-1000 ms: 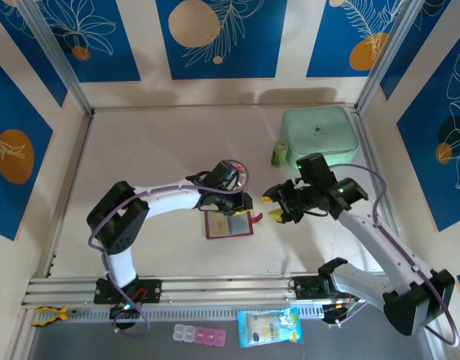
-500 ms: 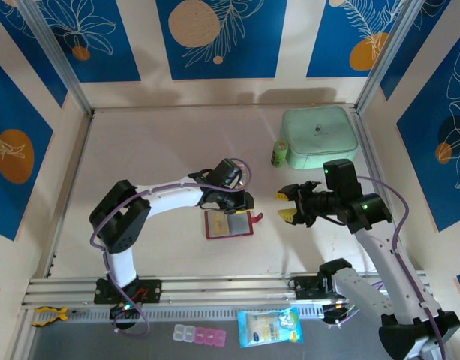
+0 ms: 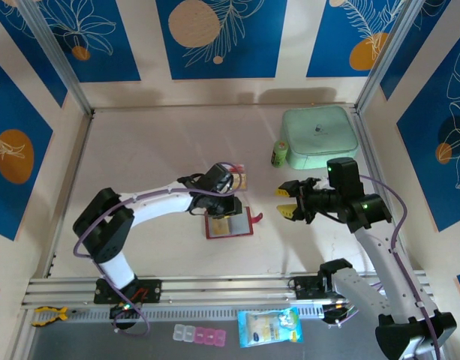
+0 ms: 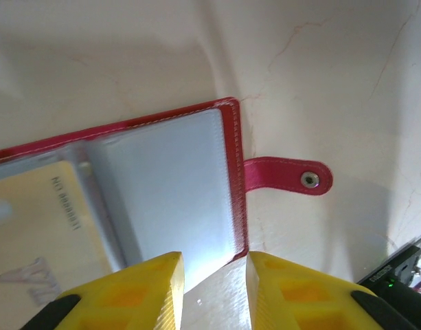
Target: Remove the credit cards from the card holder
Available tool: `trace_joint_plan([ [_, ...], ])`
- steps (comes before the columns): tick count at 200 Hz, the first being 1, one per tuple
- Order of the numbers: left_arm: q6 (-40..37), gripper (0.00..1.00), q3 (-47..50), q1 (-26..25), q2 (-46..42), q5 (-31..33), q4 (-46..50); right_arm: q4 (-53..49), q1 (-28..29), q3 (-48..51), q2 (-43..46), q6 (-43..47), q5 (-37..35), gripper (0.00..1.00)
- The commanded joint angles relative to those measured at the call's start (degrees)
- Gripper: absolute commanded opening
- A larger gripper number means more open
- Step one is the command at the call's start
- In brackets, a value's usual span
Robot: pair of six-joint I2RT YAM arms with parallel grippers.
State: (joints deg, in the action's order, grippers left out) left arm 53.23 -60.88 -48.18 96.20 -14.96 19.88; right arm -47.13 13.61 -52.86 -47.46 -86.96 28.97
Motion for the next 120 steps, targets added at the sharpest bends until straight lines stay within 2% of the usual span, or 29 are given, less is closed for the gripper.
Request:
trace_joint_plan([
  [1, -1.4, 0.31, 2.4, -0.3, -2.7, 4.0, 4.6, 0.6, -0.2, 1.0, 0.1, 1.0, 2.1, 0.45],
  [15, -1.1, 0.31, 4.1, -0.1, -3.9, 4.7, 4.5, 2.7, -0.5, 2.5, -0.4, -0.1, 4.1, 0.44],
  [61, -1.1, 0.31, 6.2, 0.1, -5.8, 6.0, 5.8, 2.3, -1.0, 0.7, -0.7, 1.2, 4.2, 0.44],
  [120, -0.8, 0.31, 9.2, 0.8, -6.4, 6.0, 4.1, 2.1, 1.3, -1.2, -1.5, 1.7, 2.0, 0.44],
])
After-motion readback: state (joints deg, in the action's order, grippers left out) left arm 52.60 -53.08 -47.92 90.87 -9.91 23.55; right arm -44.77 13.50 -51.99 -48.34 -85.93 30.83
